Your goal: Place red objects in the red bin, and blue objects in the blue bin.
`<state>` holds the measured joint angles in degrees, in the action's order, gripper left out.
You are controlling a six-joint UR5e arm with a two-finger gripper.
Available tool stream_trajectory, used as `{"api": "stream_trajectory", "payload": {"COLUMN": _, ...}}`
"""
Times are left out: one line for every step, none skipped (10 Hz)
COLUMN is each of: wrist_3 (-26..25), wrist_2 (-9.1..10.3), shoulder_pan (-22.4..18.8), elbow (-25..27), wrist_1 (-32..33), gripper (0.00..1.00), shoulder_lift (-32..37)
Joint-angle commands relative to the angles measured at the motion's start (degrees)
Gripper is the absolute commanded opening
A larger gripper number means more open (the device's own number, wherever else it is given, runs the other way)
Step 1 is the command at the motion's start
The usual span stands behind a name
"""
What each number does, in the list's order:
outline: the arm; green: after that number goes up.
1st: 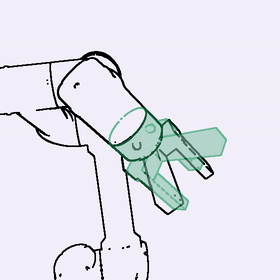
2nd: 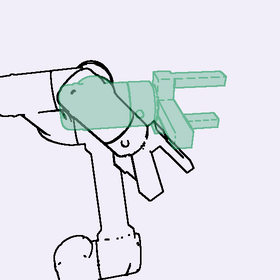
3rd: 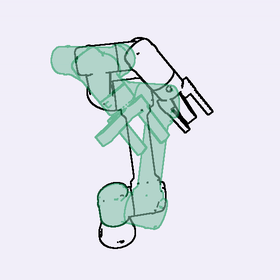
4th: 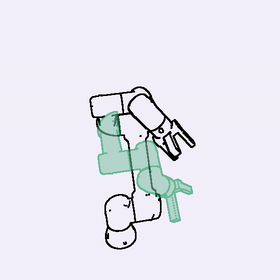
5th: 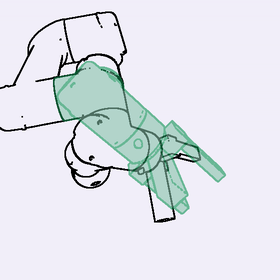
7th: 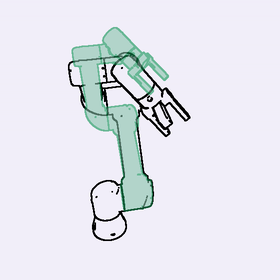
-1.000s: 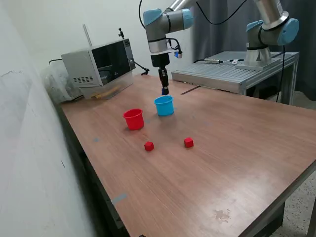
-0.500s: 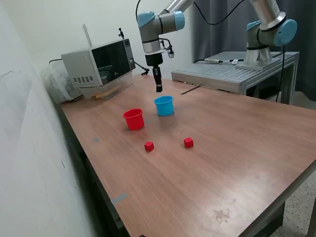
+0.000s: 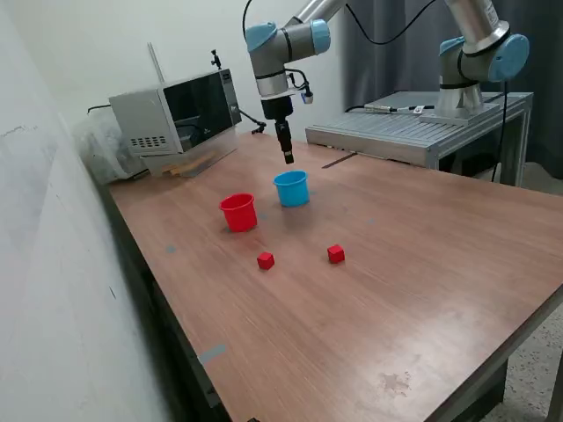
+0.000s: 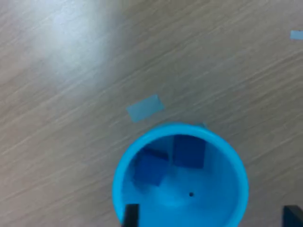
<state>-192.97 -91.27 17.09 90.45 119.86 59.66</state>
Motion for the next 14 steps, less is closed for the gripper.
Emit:
{"api": "stream_trajectory", "payload": {"wrist_3": 2.76, "wrist_2": 0.3, "shoulder_pan": -1.52, "elbow": -2.63, "wrist_1": -1.11, "gripper": 1.0, "shoulder_lift": -0.16}}
{"api": "stream_trajectory", "payload": {"wrist_3": 2.86, "wrist_2": 0.3, "shoulder_pan": -5.45, "elbow": -4.65, "wrist_1": -3.56, "gripper": 1.0, "shoulder_lift": -0.33}}
{"api": "stream_trajectory", "payload": {"wrist_3": 2.69, "wrist_2": 0.39, "shoulder_pan": -7.57, "elbow": -6.32, "wrist_1": -4.36, "gripper": 1.0, "shoulder_lift": -0.24}}
{"api": "stream_trajectory", "payload": {"wrist_3": 2.6, "wrist_2": 0.65, "shoulder_pan": -10.55, "elbow": -7.47, "wrist_1": -4.54, "gripper": 1.0, "shoulder_lift": -0.33}}
{"api": "stream_trajectory", "payload": {"wrist_3": 2.43, "wrist_2": 2.22, "shoulder_pan": -11.54, "elbow": -8.44, "wrist_1": -4.55, "gripper": 1.0, "shoulder_lift": -0.24}}
{"api": "stream_trajectory", "payload": {"wrist_3": 2.08, "wrist_2": 3.63, "shoulder_pan": -13.12, "elbow": -9.84, "wrist_1": -4.63, "gripper": 1.0, "shoulder_lift": -0.77}}
{"api": "stream_trajectory", "payload": {"wrist_3": 1.99, "wrist_2": 3.73, "shoulder_pan": -14.61, "elbow": -10.9, "wrist_1": -4.63, "gripper": 1.0, "shoulder_lift": -1.81}}
{"api": "stream_trajectory", "payload": {"wrist_3": 0.94, "wrist_2": 3.82, "shoulder_pan": -17.06, "elbow": -12.48, "wrist_1": -4.63, "gripper": 1.0, "shoulder_lift": -3.65}}
{"api": "stream_trajectory", "payload": {"wrist_3": -0.2, "wrist_2": 4.08, "shoulder_pan": -19.7, "elbow": -13.89, "wrist_1": -4.63, "gripper": 1.0, "shoulder_lift": -5.41}}
{"api": "stream_trajectory", "payload": {"wrist_3": -1.69, "wrist_2": 6.43, "shoulder_pan": -21.03, "elbow": -16.25, "wrist_1": -4.55, "gripper": 1.0, "shoulder_lift": -7.87}}
{"api": "stream_trajectory", "payload": {"wrist_3": -2.05, "wrist_2": 7.5, "shoulder_pan": -22.17, "elbow": -18.36, "wrist_1": -4.46, "gripper": 1.0, "shoulder_lift": -10.67}}
{"api": "stream_trajectory", "payload": {"wrist_3": -2.06, "wrist_2": 7.51, "shoulder_pan": -23.93, "elbow": -19.95, "wrist_1": -4.37, "gripper": 1.0, "shoulder_lift": -13.14}}
{"api": "stream_trajectory", "payload": {"wrist_3": -2.06, "wrist_2": 7.51, "shoulder_pan": -24.2, "elbow": -21.1, "wrist_1": -3.94, "gripper": 1.0, "shoulder_lift": -15.34}}
{"api": "stream_trajectory", "payload": {"wrist_3": -2.06, "wrist_2": 7.51, "shoulder_pan": -24.21, "elbow": -22.15, "wrist_1": -3.67, "gripper": 1.0, "shoulder_lift": -17.36}}
